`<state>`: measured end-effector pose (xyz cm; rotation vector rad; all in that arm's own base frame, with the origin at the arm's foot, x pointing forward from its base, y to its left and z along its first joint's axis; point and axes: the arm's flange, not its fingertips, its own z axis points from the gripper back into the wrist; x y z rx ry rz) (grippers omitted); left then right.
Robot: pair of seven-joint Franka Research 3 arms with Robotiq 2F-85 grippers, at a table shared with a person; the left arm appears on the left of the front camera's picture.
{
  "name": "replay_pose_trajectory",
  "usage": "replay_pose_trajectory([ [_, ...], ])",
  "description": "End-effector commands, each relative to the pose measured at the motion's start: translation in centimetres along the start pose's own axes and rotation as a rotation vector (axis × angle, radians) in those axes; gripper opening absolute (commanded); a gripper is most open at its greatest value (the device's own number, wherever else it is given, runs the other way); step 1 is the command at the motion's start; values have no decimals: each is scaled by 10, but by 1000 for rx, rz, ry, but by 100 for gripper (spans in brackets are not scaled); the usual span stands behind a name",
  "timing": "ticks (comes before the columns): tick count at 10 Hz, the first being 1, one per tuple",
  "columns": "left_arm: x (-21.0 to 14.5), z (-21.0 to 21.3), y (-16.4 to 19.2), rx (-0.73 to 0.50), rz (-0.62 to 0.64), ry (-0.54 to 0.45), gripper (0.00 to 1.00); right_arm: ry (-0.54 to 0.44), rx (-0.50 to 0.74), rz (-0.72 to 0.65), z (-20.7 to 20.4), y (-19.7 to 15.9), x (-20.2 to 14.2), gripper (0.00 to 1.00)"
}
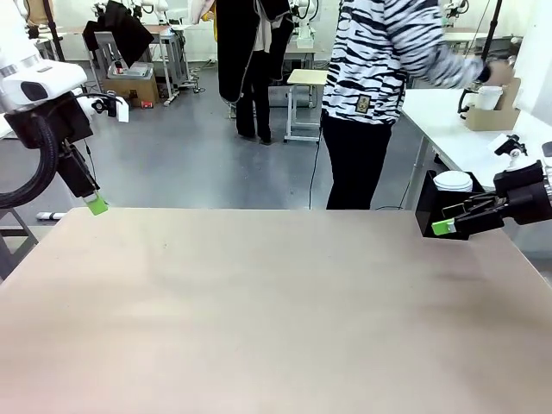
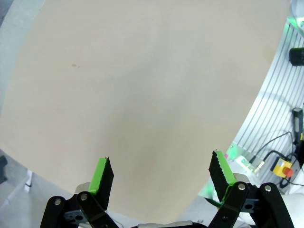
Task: Pour a drink into a cup and package it in a carrier.
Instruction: Insert the held 600 ml Paper Cup into the Cup Carrier.
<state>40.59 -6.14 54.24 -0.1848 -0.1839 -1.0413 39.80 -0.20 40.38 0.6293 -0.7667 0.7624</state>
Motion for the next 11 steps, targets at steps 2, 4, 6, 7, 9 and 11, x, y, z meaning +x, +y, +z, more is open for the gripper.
replay_pose_trajectory([
  [2,0,1,0,16,14,9,100,-31,4,17,-1,-2,-3,100],
  [4,0,1,0,16,14,9,100,-31,4,17,-1,-2,-3,100],
  [6,0,1,0,16,14,9,100,-31,4,17,-1,-2,-3,100],
  [7,0,1,0,16,14,9,100,-31,4,17,-1,-2,-3,100],
  [9,0,1,0,16,14,9,100,-31,4,17,-1,-2,-3,100],
  [11,0,1,0,16,14,9,100,-31,4,17,-1,-2,-3,100],
])
